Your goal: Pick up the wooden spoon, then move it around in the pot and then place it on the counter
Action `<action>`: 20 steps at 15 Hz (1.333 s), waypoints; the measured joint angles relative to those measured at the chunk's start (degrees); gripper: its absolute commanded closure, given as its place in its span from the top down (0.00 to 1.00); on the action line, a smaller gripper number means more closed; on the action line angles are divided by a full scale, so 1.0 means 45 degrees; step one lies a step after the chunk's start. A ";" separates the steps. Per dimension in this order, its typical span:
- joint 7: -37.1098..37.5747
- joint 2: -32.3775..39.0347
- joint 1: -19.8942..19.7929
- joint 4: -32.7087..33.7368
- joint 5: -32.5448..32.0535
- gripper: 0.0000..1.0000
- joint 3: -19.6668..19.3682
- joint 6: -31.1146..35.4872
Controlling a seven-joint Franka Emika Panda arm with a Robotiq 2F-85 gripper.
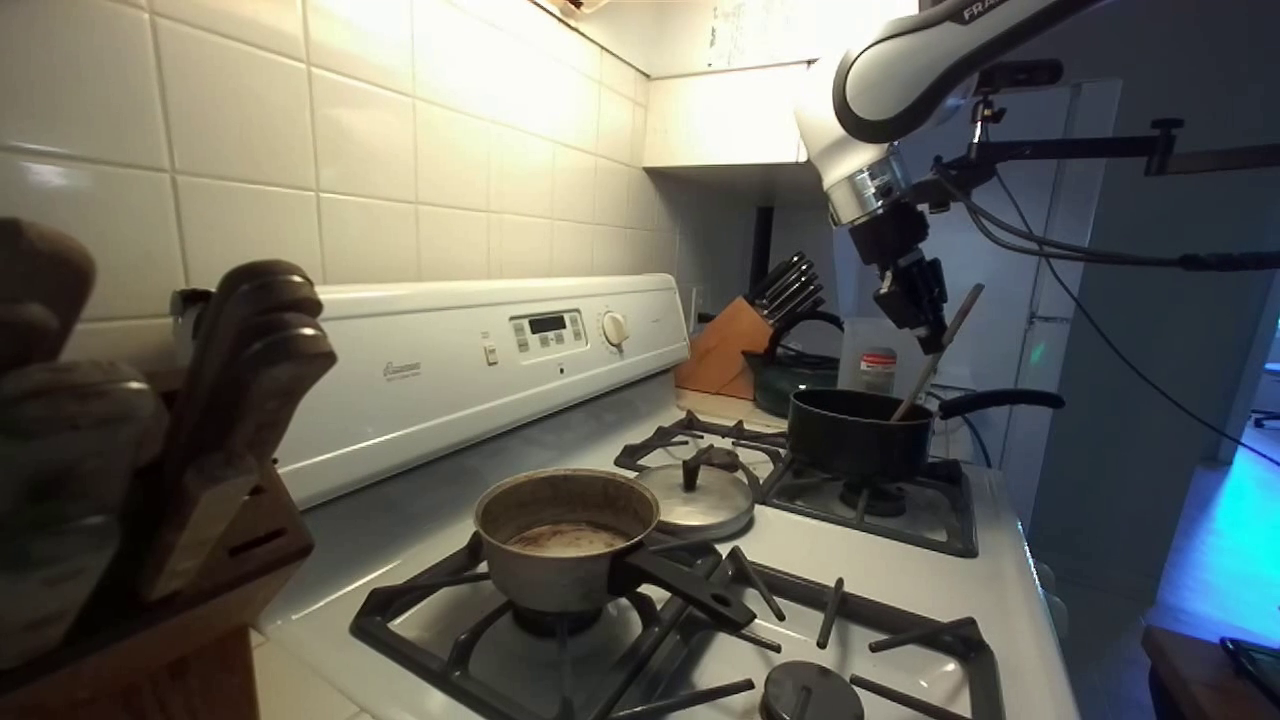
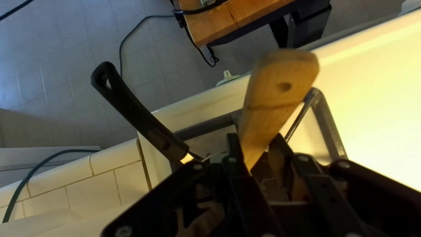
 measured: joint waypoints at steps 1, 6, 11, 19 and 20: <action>0.0096 0.0125 -0.0015 0.0135 0.0000 0.07 -0.0005 0.0120; 0.0526 0.1111 0.0061 0.1113 0.0073 0.07 0.0110 0.0822; 0.0791 0.2036 0.0269 0.2095 0.0303 0.07 0.0388 0.0915; 0.0040 0.1782 0.0414 0.2040 0.0343 0.07 0.0588 0.0180; -0.0136 0.1687 0.0399 0.1966 0.0345 0.07 0.0581 0.0027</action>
